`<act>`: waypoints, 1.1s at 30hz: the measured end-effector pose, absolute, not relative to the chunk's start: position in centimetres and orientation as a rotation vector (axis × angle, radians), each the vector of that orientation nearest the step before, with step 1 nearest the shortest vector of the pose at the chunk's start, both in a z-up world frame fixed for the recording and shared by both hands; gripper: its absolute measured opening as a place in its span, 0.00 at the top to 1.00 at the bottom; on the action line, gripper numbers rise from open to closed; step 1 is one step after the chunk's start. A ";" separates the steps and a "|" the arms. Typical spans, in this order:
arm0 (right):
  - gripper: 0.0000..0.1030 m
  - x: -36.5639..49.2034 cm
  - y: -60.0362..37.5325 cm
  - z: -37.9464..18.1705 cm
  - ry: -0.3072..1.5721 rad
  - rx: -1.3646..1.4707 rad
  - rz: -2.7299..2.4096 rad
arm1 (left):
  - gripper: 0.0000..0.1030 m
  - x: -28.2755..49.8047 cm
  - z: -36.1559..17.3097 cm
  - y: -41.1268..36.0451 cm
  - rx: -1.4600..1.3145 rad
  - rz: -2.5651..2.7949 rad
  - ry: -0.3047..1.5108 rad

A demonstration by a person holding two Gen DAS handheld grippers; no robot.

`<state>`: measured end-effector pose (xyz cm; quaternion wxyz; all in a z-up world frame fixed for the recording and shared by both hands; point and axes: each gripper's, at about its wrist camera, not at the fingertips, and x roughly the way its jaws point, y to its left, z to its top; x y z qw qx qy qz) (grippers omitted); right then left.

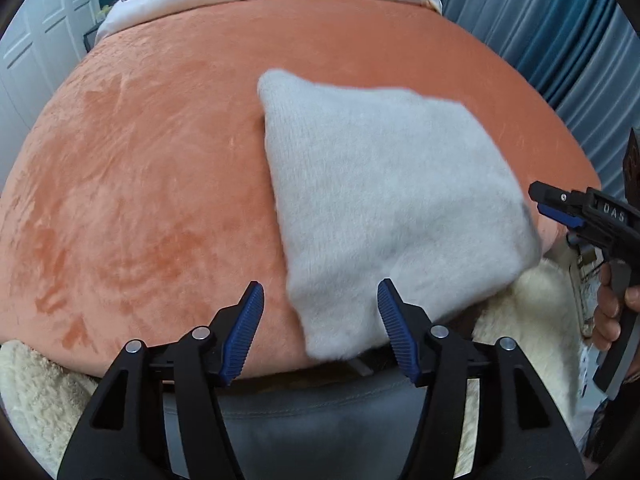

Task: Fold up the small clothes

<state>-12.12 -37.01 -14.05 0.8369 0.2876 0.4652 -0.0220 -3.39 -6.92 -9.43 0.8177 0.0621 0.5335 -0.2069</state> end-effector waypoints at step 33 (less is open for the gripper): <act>0.92 -3.4 -35.7 -10.9 0.898 0.468 0.028 | 0.31 0.9 -6.8 -11.4 0.099 -0.461 1.083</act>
